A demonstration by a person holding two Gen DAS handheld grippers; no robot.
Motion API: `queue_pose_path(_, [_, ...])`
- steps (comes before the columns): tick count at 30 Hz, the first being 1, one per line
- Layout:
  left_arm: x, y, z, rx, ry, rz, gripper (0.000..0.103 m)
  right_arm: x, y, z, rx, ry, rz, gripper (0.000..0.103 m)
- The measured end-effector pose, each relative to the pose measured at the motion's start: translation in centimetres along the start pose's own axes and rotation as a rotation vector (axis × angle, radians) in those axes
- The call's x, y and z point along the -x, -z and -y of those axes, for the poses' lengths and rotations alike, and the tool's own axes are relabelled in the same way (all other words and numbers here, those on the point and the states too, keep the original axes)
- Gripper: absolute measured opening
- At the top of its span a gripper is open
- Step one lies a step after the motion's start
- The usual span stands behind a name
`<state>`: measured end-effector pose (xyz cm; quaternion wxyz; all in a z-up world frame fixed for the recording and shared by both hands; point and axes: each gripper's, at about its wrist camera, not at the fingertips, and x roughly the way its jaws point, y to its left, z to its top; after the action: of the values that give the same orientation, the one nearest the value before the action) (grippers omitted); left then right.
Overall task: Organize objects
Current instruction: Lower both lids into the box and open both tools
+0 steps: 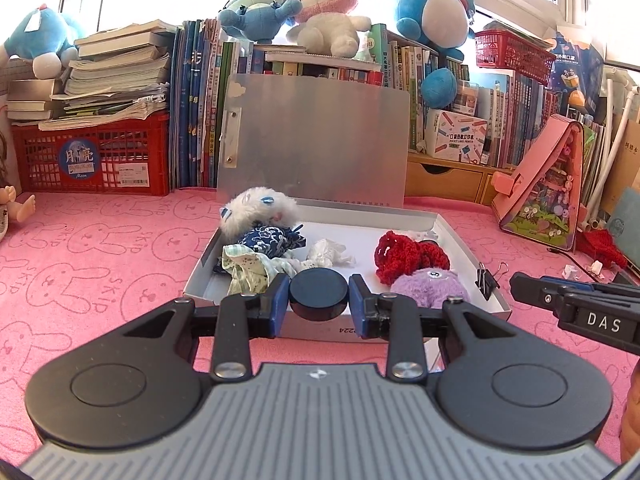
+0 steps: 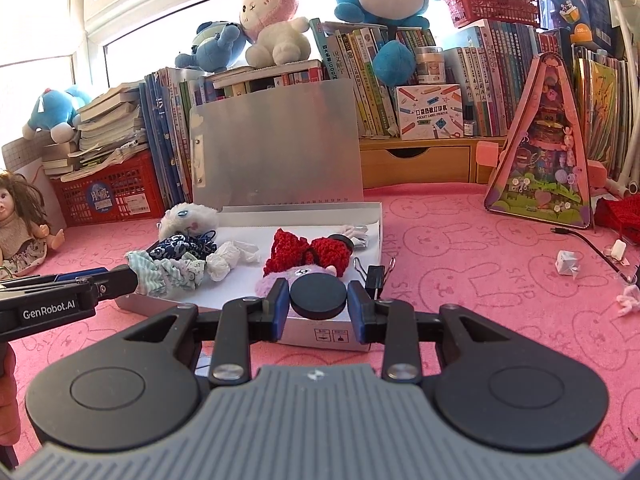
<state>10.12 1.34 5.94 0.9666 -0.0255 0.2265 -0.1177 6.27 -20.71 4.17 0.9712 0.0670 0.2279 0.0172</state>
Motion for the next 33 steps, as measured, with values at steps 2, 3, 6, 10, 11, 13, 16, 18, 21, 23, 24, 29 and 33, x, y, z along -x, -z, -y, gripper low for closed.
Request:
queue_pose_path(2, [-0.4,-0.4,-0.4,0.008,-0.001,-0.001,0.037,-0.3,-0.1,0.1,-0.009,-0.005,-0.008,0.038])
queue_pose_path(3, [-0.7,-0.5,-0.7,0.013,-0.001,0.001,0.037,-0.4,-0.2,0.2,-0.013,-0.008,-0.011,0.038])
queue_pose_path(6, [-1.5,-0.8,-1.3,0.031,-0.004,-0.007,0.037,-1.1,-0.2,0.1,-0.021,-0.022,-0.026,0.038])
queue_pose_path(10, [-2.7,-0.8,-1.5,0.045,-0.008,-0.024,0.037,-2.1,-0.5,-0.7,-0.01,-0.052,-0.04,0.038])
queue_pose_path(11, [-2.9,-0.9,-1.4,0.041,-0.007,-0.023,0.037,-2.4,-0.6,-1.0,-0.01,-0.064,-0.042,0.038])
queue_pose_path(13, [-3.5,-0.9,-1.2,0.034,0.001,-0.02,0.037,-3.0,-0.9,-1.5,-0.016,-0.094,-0.05,0.038])
queue_pose_path(16, [-4.7,-1.0,-0.9,0.031,0.011,-0.028,0.037,-4.3,-1.3,-2.4,-0.004,-0.119,-0.057,0.038])
queue_pose_path(18, [-5.5,-1.1,-0.9,0.025,0.016,-0.035,0.037,-5.2,-1.3,-3.0,0.026,-0.12,-0.067,0.038])
queue_pose_path(21, [-6.7,-1.0,-0.8,-0.018,0.021,-0.048,0.037,-6.3,-1.3,-3.6,0.048,-0.137,-0.084,0.038])
queue_pose_path(23, [-7.4,-0.9,-1.0,-0.049,0.023,-0.058,0.037,-7.0,-1.4,-3.9,0.049,-0.153,-0.094,0.038])
queue_pose_path(24, [-7.8,-0.8,-1.1,-0.058,0.024,-0.066,0.037,-7.4,-1.5,-4.0,0.049,-0.163,-0.1,0.038])
queue_pose_path(29, [-9.3,-0.8,-1.4,-0.099,0.005,-0.074,0.037,-9.1,-1.2,-4.9,0.117,-0.135,-0.109,0.038])
queue_pose_path(33, [-10.6,-0.9,-1.0,-0.139,0.007,-0.073,0.037,-10.1,-1.2,-4.8,0.129,-0.127,-0.115,0.038])
